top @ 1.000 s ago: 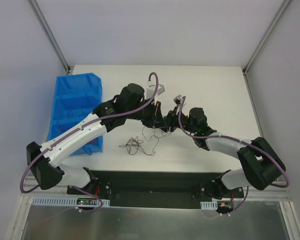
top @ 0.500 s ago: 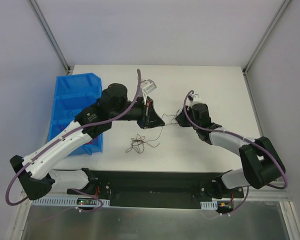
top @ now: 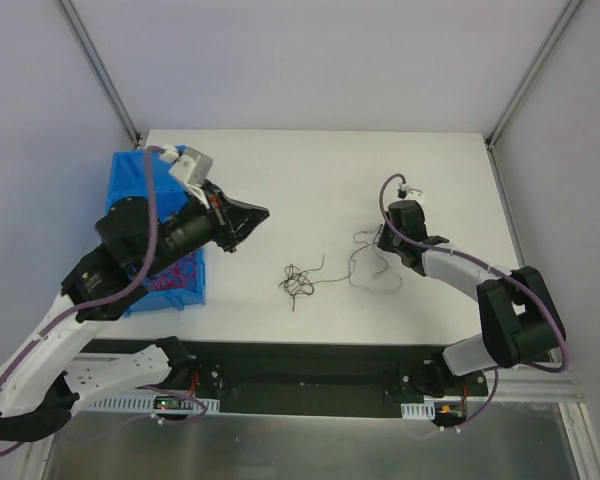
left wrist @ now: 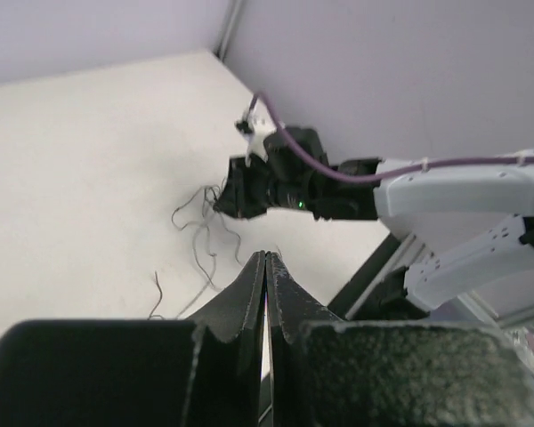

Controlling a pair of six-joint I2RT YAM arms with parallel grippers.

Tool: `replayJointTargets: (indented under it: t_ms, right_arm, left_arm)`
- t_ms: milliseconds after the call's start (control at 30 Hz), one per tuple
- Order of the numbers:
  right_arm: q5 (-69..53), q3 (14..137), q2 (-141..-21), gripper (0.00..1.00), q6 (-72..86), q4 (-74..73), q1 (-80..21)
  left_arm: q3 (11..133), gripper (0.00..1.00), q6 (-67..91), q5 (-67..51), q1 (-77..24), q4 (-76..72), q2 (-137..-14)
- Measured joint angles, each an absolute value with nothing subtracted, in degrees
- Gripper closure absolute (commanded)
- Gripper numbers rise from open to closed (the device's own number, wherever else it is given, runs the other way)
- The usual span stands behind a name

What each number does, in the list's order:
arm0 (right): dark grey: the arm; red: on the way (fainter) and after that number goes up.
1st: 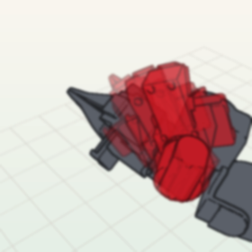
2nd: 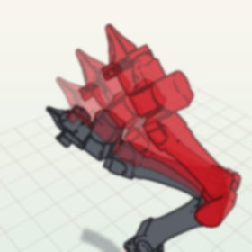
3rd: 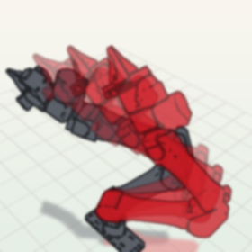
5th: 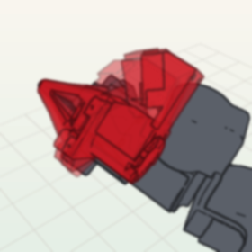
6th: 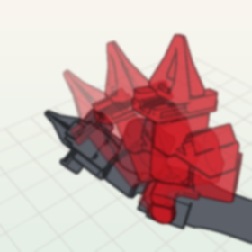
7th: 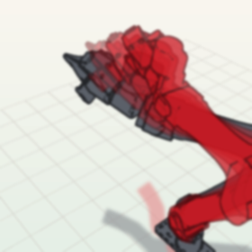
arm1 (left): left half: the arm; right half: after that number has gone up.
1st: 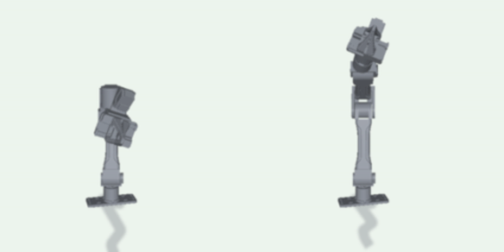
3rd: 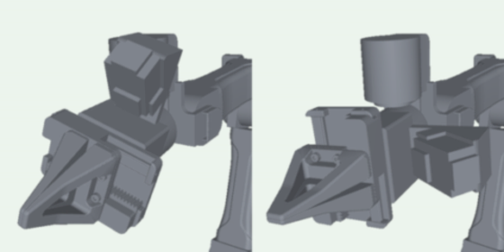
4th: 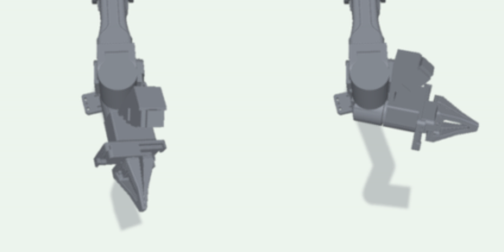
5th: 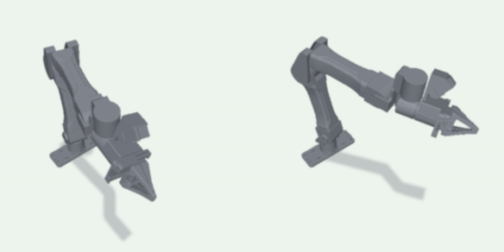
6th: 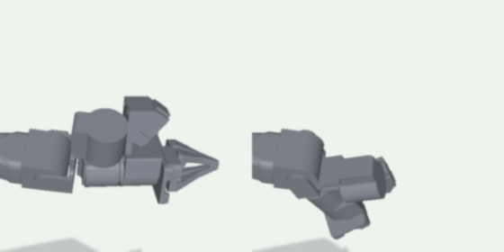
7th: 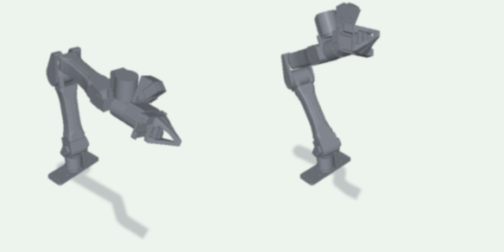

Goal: Untangle the cables

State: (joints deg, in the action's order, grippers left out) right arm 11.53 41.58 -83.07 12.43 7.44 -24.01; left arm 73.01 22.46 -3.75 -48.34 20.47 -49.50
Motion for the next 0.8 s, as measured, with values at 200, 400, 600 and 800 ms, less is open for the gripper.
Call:
replayJointTargets:
  t_ms: [200,400,600,800]
  right_arm:
    - [14.2,41.6,-84.2,0.68,13.1,2.9,-21.8]
    - [7.9,41.4,-84.2,0.58,12.6,5.2,-21.5]
    - [-12.8,37.0,-84.2,0.46,12.2,21.7,-21.8]
    - [-26.4,34.7,-84.6,0.45,13.1,34.5,-24.4]
  left_arm:
    - [79.1,1.00,20.3,1.3,-48.3,20.9,-45.9]
    - [76.7,0.73,20.8,1.4,-48.3,21.5,-47.9]
    - [73.3,0.45,23.9,-3.2,-48.3,22.3,-62.8]
    - [71.4,0.34,25.3,-5.6,-48.3,23.5,-75.1]
